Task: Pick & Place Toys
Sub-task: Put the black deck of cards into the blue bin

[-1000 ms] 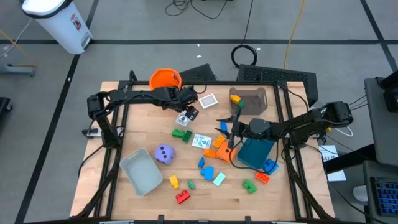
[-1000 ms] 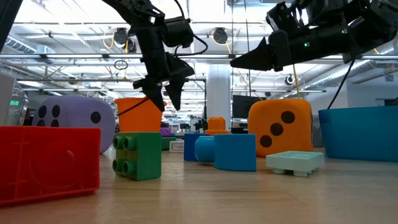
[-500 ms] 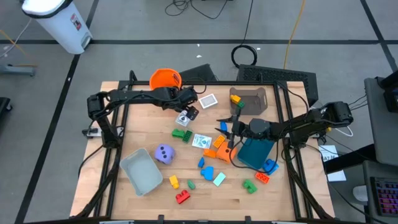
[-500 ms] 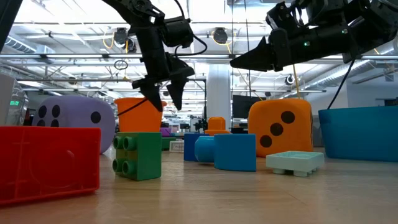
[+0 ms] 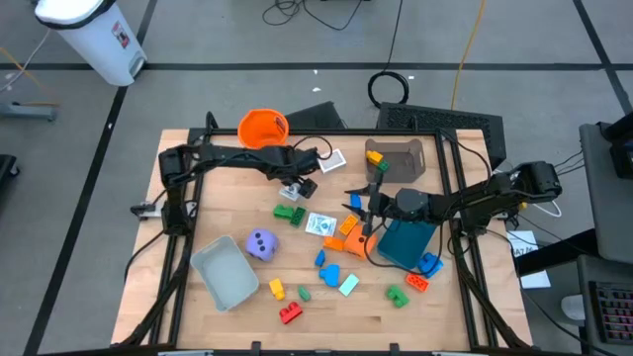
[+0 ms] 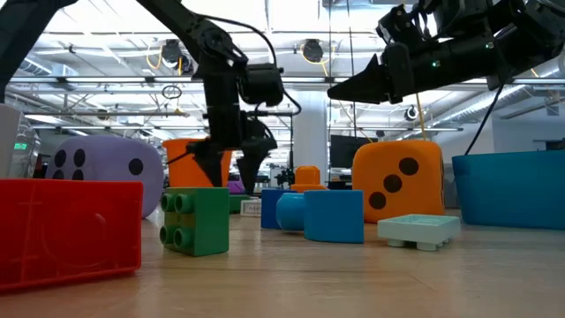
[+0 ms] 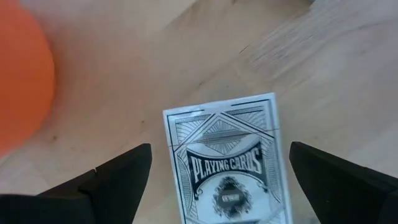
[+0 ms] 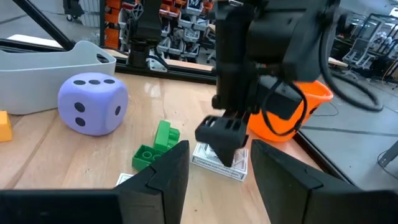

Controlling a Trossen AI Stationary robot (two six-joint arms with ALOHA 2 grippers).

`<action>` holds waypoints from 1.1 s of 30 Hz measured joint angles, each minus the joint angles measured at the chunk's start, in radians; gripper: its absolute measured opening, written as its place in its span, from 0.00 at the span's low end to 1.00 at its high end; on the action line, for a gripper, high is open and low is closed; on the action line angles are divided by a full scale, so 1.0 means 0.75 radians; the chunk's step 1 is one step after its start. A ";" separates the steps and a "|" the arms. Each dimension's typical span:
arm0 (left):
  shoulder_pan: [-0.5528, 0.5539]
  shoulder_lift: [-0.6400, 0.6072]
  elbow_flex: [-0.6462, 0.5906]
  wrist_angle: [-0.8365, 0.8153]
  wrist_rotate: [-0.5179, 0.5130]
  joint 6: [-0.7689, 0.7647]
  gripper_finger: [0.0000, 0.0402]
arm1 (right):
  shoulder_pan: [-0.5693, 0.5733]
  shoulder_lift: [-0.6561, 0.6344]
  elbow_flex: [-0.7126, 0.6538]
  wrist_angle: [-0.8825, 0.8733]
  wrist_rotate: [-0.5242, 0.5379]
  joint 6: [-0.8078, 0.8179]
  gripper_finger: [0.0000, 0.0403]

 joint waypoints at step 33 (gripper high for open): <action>-0.011 0.088 0.002 0.025 0.101 0.011 0.96 | 0.000 0.000 0.000 -0.010 0.000 0.007 0.41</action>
